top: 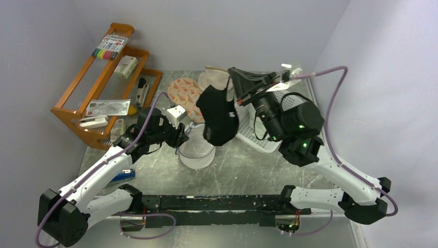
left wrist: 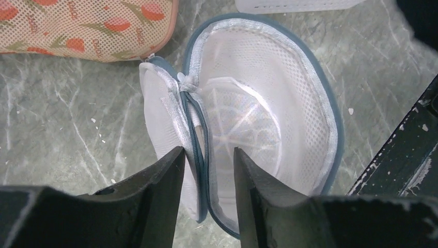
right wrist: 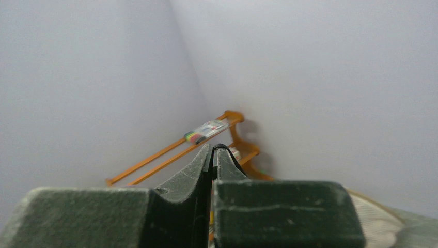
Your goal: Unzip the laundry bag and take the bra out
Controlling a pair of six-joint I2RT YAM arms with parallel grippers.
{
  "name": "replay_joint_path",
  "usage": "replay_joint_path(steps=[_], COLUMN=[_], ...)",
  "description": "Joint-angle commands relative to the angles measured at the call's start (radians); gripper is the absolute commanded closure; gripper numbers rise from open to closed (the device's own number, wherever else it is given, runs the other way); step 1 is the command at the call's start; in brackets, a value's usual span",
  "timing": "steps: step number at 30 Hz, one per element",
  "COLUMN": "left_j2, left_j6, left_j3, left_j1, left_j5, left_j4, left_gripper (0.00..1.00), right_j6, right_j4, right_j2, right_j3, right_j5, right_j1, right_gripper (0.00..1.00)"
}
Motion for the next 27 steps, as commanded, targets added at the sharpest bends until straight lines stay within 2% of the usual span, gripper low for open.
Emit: replay_joint_path(steps=[1, 5, 10, 16, 24, 27], left_j2=[-0.030, -0.045, -0.073, -0.103, -0.123, -0.128], left_j6=[0.006, 0.009, 0.009, 0.009, 0.007, 0.008], left_j3=[0.044, 0.047, 0.046, 0.047, 0.046, 0.043], left_j1=[-0.006, -0.006, -0.006, -0.005, -0.004, -0.004], left_j5=[0.011, 0.023, 0.013, -0.014, -0.031, -0.034], left_j4=[-0.018, -0.028, -0.027, -0.029, -0.027, -0.025], left_gripper=[0.47, 0.37, 0.32, 0.27, 0.25, 0.25], right_j6=[-0.118, -0.208, -0.303, -0.057, 0.032, 0.043], right_j4=[0.010, 0.036, 0.079, -0.060, -0.072, -0.085], right_j2=[-0.048, -0.036, 0.010, 0.017, 0.049, 0.057], right_j3=[-0.033, -0.067, -0.101, -0.142, -0.202, -0.200], right_j5=[0.188, 0.317, 0.431, 0.294, 0.347, 0.323], right_j1=[0.002, 0.002, -0.048, -0.302, -0.404, -0.415], right_gripper=[1.00, 1.00, 1.00, 1.00, 1.00, 1.00])
